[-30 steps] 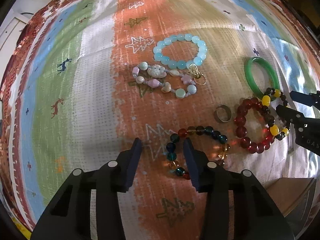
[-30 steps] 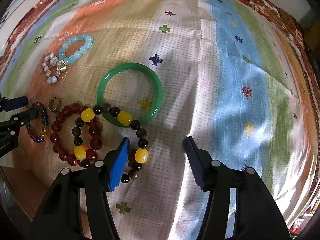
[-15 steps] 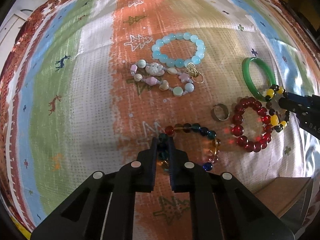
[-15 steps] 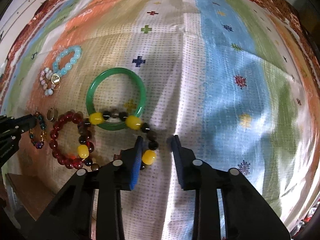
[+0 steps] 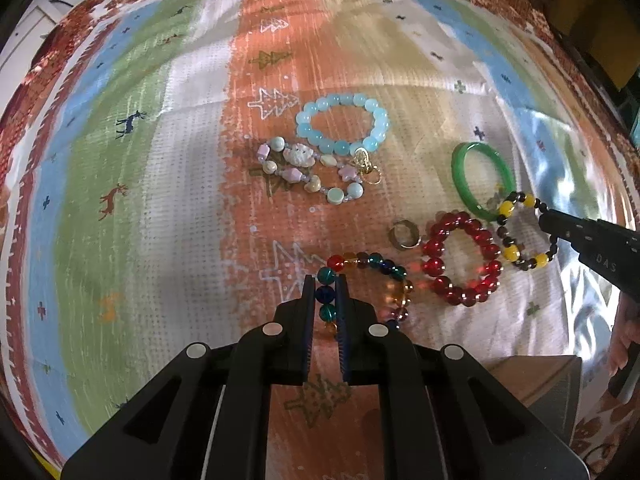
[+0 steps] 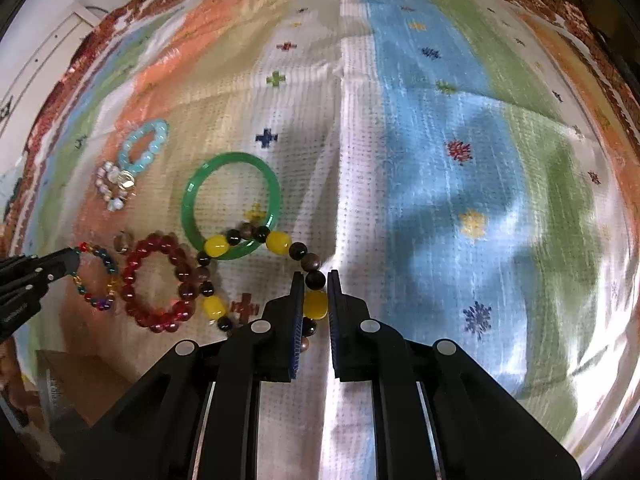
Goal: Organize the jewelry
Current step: 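Carry both bracelets over the silver tin and open both tools to drop them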
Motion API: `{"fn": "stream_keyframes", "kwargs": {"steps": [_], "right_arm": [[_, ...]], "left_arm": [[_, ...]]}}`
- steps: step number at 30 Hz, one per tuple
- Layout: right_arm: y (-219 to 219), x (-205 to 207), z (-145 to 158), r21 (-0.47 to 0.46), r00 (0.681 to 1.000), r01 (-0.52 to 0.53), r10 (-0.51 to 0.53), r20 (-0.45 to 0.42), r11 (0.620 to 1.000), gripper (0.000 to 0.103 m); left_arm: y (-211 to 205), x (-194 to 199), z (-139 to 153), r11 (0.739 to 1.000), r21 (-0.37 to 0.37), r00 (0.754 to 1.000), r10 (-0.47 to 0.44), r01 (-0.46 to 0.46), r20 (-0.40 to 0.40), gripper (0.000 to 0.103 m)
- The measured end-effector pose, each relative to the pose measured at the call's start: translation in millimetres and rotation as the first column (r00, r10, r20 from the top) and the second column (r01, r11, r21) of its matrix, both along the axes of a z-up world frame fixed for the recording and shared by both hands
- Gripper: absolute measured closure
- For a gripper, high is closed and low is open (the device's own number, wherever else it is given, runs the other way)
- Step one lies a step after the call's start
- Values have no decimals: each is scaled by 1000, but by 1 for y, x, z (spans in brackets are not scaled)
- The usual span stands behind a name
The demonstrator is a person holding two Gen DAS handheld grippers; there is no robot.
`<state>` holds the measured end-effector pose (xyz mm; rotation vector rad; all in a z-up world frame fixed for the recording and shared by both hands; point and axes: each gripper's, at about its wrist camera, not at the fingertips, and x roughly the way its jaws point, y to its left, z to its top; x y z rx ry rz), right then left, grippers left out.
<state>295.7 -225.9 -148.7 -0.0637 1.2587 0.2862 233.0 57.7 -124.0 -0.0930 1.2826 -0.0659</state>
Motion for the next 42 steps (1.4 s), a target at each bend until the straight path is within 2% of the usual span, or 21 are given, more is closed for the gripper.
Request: {"fn": "stream_keyframes", "kwargs": {"steps": [10,15,25,33,37,42], "right_arm": [[26,-31,36,48,995,-52,48,91,997,91],[41,-41,54,35,983,-90,83,163,995,91],[41,-52,69,69,975,-107,91,204,992,91],[46,-75,101,93,949,-148,115,293,985,91],[45,-83,106,138,949,-159,113,294,978,91],[48,-97,117,137,936,-181,128,329,974,91]], "left_arm": [[-3,-9,19,999,-44,999,18,-16,48,94],[-1,-20,40,999,-37,993,33,-28,117,94],[7,-29,53,998,-36,988,58,-53,146,94],[-4,-50,80,999,-35,973,44,-36,228,94],[-11,-63,95,999,-4,957,40,-41,288,94],[-13,-78,111,999,-37,940,43,-32,340,94]]}}
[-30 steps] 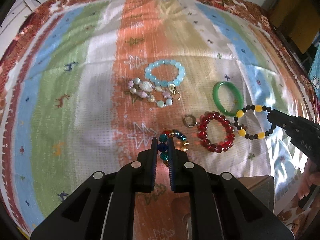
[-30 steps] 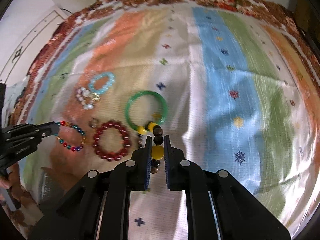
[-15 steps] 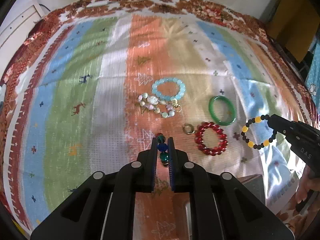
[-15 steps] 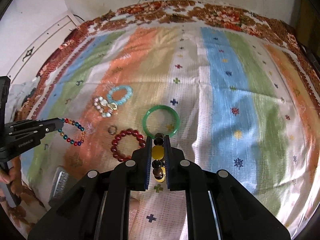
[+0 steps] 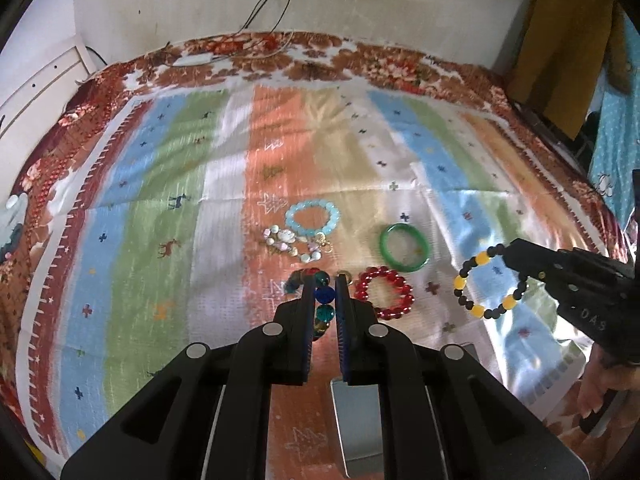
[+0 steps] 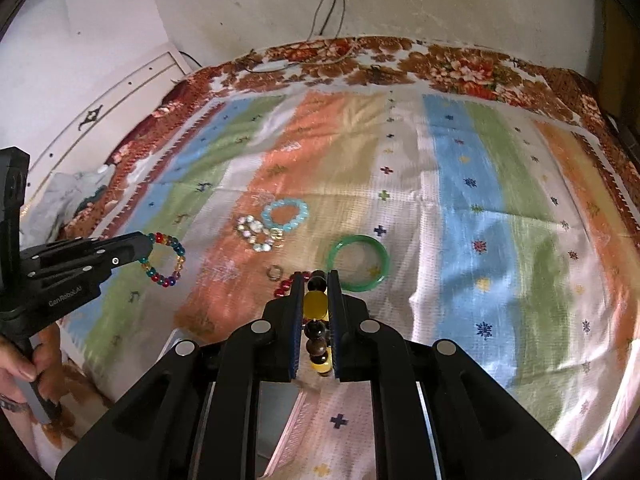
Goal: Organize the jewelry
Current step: 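Carry both bracelets over the silver tin and open both tools to drop them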
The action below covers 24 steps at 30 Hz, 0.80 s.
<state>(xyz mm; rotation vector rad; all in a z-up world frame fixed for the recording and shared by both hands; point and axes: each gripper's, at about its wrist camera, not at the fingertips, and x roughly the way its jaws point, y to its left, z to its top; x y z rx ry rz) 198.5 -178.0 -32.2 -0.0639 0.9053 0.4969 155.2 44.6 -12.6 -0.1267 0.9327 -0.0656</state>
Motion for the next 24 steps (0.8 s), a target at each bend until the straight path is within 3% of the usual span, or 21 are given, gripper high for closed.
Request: {"fn": "stream_keyframes", "kwargs": {"steps": [18,24], "right_arm": [[16,-63,16,36,992,-112,110,55,993,91],[21,-79,5,44,989,-149,148,18,988,91]], "left_arm": [[-9,-50,11,998,-53,997,-27,31,66,94],[-25,-65,4,997,-23,996,-69,70,57,94]]}}
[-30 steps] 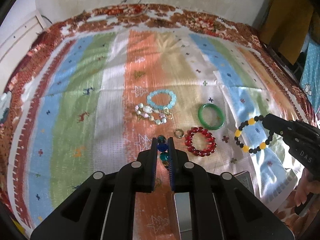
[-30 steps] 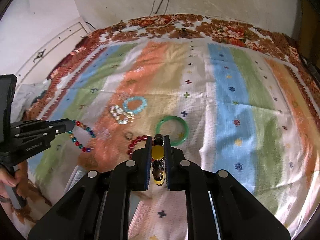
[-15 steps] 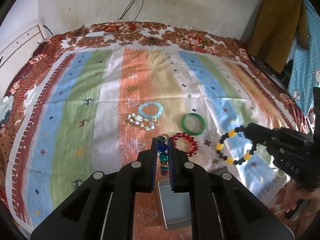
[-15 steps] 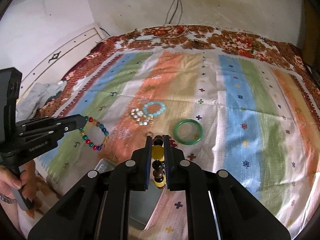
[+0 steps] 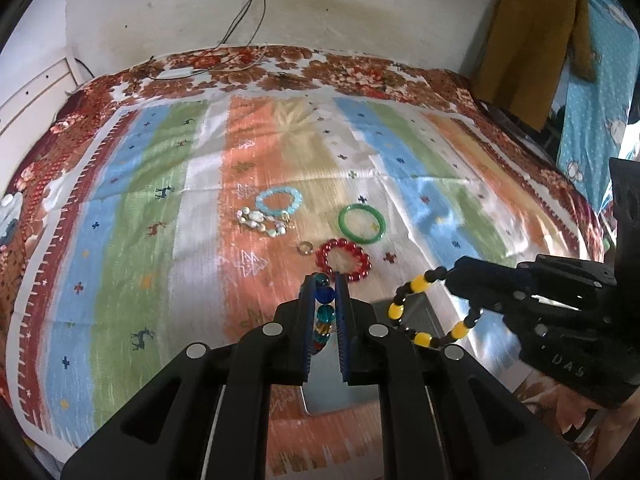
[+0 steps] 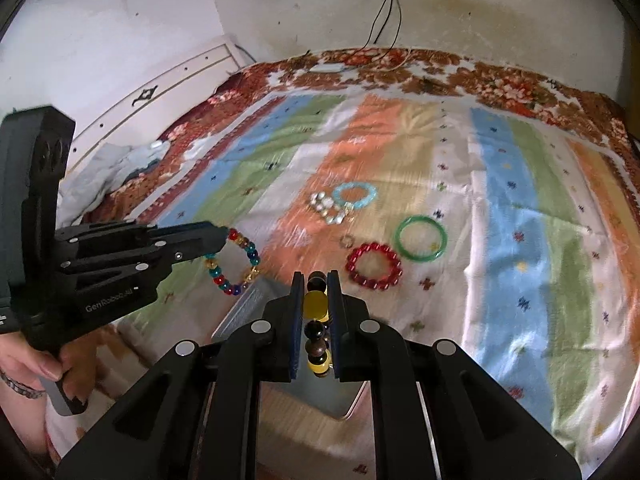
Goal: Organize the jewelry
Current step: 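Carry both bracelets over the silver tin and open both tools to drop them, then move right tool to red bead bracelet while left tool moves to pink shell bracelet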
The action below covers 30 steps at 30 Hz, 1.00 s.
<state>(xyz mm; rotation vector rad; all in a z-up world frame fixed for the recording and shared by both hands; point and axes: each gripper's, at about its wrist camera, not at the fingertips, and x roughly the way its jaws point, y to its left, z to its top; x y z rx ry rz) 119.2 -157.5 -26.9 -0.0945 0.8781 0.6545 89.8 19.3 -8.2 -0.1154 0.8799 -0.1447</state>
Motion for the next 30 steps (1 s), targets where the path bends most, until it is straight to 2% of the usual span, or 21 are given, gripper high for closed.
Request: {"fn": "stream_keyframes", "kwargs": {"steps": [5,6,7,8,9,11,15,22,28,30], "right_arm": [[3,-3,-10,-9,999,-21,20,-40,1000,91],[5,-3,-13,-16,999,-23,22,-48,1000,90],[4,-1,-15,-21,998,-15,14,-55,1000,89],[3,1,-17,-28,998,-1,-1,-64,1000,80],[1,4,-19,-31,998,14,-16,-67,999,66],[-4,8,-20,-49,997,47,-50,-55,998,59],[-10,18,-21,-107,995,93,-96,-19,990,55],[-19,46,-29,-125,988,139,-147,-55,982,48],[-15,61,-36,-165,985,149,-161,-67,975,47],[-13,66,-38,-179,984,150,-164,-66,972,42]], "left_arm": [[-7,1,-8,999,40,999,9,-8,-30,93],[-6,2,-9,999,43,999,16,-15,-35,82],[-5,3,-10,999,44,999,27,-25,-41,67],[-3,3,-10,998,45,999,34,-32,-40,62],[-1,4,-10,998,49,998,44,-42,-40,61],[4,6,-10,996,53,997,68,-66,-41,58],[20,16,-14,990,57,990,130,-126,-61,47],[37,41,-22,986,40,979,168,-165,-118,30],[49,61,-30,981,18,968,192,-192,-162,24],[54,67,-33,979,4,963,201,-204,-182,23]]}}
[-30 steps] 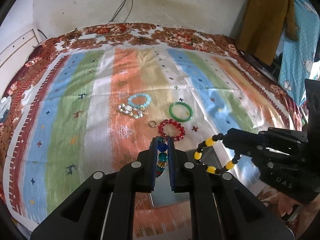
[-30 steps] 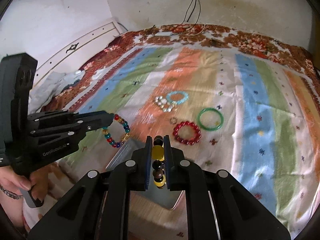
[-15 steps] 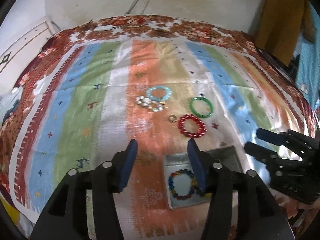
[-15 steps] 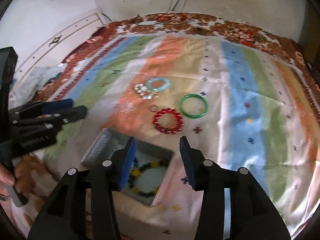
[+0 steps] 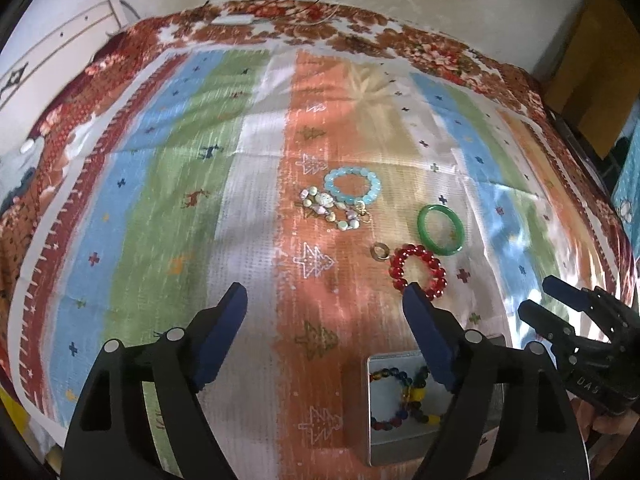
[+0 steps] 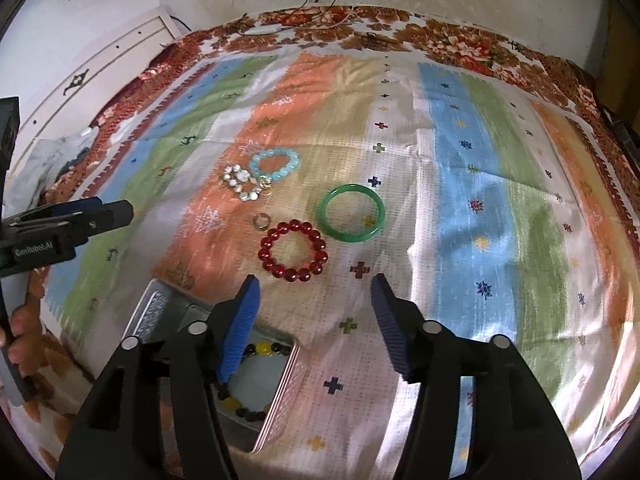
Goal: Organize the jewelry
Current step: 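Move right tool to red bead bracelet while left tool moves to pink shell bracelet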
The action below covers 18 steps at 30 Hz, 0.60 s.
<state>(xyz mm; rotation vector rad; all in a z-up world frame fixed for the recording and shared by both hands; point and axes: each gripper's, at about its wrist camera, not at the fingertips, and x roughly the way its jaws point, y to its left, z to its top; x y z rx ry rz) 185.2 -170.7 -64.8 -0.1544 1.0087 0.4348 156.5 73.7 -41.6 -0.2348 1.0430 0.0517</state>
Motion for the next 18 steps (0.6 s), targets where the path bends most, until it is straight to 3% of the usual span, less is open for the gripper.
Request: {"fn": "stream_keyframes", "kwargs": {"steps": [10,18], "right_arm": [[10,26,-13,-36,999,-5,3,-48,999,37],[5,47,-25,-19,994,44,-45,-97,999,37]], "left_arm": [[15,34,-16,999,-47,998,21,-24,-60,22],[17,60,-33,999,-35,995,21,-24,-100,22]]}}
